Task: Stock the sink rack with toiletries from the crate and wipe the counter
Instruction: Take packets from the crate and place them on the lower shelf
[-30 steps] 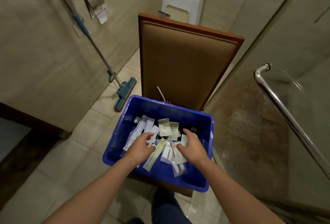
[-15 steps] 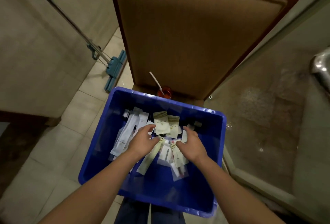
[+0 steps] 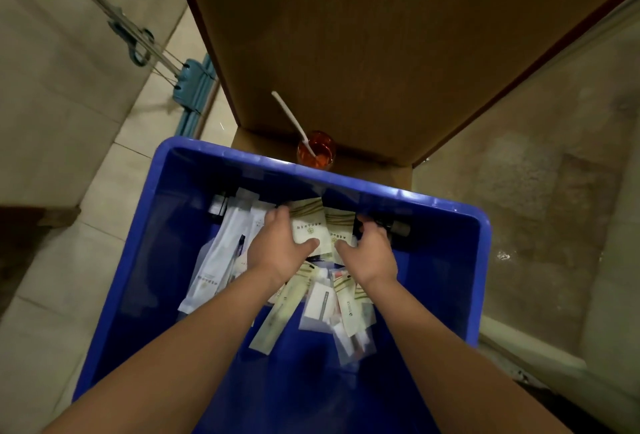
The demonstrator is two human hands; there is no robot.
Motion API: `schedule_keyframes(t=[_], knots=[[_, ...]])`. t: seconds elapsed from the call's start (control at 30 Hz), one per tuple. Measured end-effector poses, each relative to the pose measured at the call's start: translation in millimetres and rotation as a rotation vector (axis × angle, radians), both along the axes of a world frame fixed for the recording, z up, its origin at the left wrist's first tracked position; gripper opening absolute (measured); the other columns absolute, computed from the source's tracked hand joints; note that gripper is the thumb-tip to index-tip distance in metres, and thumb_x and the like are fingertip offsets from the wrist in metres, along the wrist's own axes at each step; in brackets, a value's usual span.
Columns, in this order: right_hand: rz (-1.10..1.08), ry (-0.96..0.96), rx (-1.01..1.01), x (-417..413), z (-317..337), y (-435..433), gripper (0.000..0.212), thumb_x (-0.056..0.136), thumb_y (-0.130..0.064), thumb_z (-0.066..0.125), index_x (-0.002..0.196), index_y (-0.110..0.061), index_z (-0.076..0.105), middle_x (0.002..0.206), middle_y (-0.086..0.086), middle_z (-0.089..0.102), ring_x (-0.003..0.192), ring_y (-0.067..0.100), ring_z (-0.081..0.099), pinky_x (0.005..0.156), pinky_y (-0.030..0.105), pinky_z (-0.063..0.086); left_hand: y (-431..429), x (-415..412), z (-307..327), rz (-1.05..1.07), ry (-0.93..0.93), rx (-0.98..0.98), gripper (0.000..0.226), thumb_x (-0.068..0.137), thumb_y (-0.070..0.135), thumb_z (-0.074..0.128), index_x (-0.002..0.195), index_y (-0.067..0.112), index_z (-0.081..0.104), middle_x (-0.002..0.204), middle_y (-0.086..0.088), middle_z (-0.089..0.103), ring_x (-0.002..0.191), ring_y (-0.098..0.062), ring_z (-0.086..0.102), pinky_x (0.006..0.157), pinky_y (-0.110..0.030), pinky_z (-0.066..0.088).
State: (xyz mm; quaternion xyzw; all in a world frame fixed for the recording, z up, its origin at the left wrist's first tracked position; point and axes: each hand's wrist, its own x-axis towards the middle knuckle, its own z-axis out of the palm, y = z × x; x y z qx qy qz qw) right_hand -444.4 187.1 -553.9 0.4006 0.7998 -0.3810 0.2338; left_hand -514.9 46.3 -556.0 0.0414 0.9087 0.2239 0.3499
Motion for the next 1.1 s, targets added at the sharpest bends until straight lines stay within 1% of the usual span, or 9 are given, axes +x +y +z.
schedule_keyframes(t=[0.1,0.17,0.3,0.37,0.47,0.63,0.83,0.93,1.1], knots=[[-0.021,0.011,0.034,-4,-11,-2,0.059,0.086,-0.032,0.068,0.139,-0.03,0.043,0.134,0.003,0.051,0.117,0.025,0.054,0.08,0.035,0.051,5,-4,-8,-0.031,0.038,-0.085,0.075,0.082,0.047,0.069,0.14,0.019,0.032,0.136,-0.004,0.046,0.105,-0.024,0.06,0.068,-0.03,0.046],[-0.061,0.018,0.028,-7,-17,-4,0.05,0.087,-0.03,0.068,0.133,-0.028,0.05,0.121,0.0,0.059,0.108,0.021,0.058,0.074,0.03,0.047,8,-4,-12,-0.046,0.057,-0.116,0.074,0.083,0.045,0.069,0.141,0.02,0.031,0.132,-0.005,0.049,0.103,-0.024,0.062,0.066,-0.03,0.045],[-0.085,-0.006,-0.014,-10,-25,-5,0.01,0.088,-0.03,0.063,0.094,-0.022,0.064,0.085,-0.005,0.064,0.082,0.018,0.061,0.065,0.028,0.044,8,-2,-18,-0.057,0.095,-0.108,0.066,0.085,0.034,0.07,0.139,0.02,0.033,0.131,-0.005,0.047,0.097,-0.023,0.063,0.066,-0.03,0.048],[-0.064,0.006,-0.019,-9,-24,-7,0.011,0.089,-0.029,0.062,0.08,-0.023,0.061,0.073,-0.006,0.061,0.073,0.016,0.061,0.062,0.028,0.045,6,1,-20,-0.039,0.111,-0.065,0.063,0.085,0.031,0.07,0.137,0.021,0.036,0.133,-0.004,0.045,0.096,-0.021,0.062,0.067,-0.03,0.049],[-0.057,0.047,-0.038,-8,-16,-8,0.011,0.09,-0.026,0.062,0.08,-0.022,0.063,0.071,-0.005,0.062,0.068,0.013,0.06,0.06,0.028,0.046,3,4,-19,0.009,0.119,0.017,0.066,0.086,0.032,0.07,0.14,0.024,0.034,0.135,0.001,0.047,0.099,-0.02,0.062,0.069,-0.03,0.05],[-0.091,0.108,-0.086,1,9,-9,0.025,0.091,-0.019,0.06,0.068,-0.024,0.055,0.062,-0.008,0.055,0.058,0.007,0.051,0.051,0.024,0.034,-2,11,-4,0.16,0.013,0.184,0.07,0.084,0.03,0.071,0.143,0.03,0.033,0.128,0.008,0.06,0.111,-0.016,0.06,0.087,-0.037,0.054],[-0.12,0.145,-0.107,15,41,-18,0.01,0.093,-0.02,0.055,0.096,-0.018,0.064,0.098,0.0,0.064,0.081,0.015,0.06,0.063,0.025,0.041,-12,22,30,0.21,-0.069,0.224,0.061,0.084,0.03,0.073,0.135,0.025,0.04,0.09,0.01,0.062,0.082,-0.016,0.065,0.077,-0.043,0.056],[-0.167,0.15,-0.126,29,68,-25,0.013,0.096,-0.02,0.05,0.105,-0.018,0.059,0.099,-0.002,0.066,0.085,0.016,0.061,0.069,0.031,0.05,-18,28,53,0.216,-0.094,0.251,0.047,0.084,0.028,0.072,0.121,0.025,0.043,0.094,0.009,0.064,0.084,-0.018,0.066,0.078,-0.044,0.056],[-0.274,0.175,-0.101,56,115,-37,0.022,0.095,-0.016,0.046,0.115,-0.017,0.055,0.102,0.001,0.066,0.09,0.022,0.063,0.08,0.043,0.055,-23,36,101,0.157,-0.129,0.31,0.042,0.088,0.019,0.067,0.123,0.019,0.042,0.11,0.0,0.063,0.093,-0.018,0.061,0.085,-0.036,0.052]])
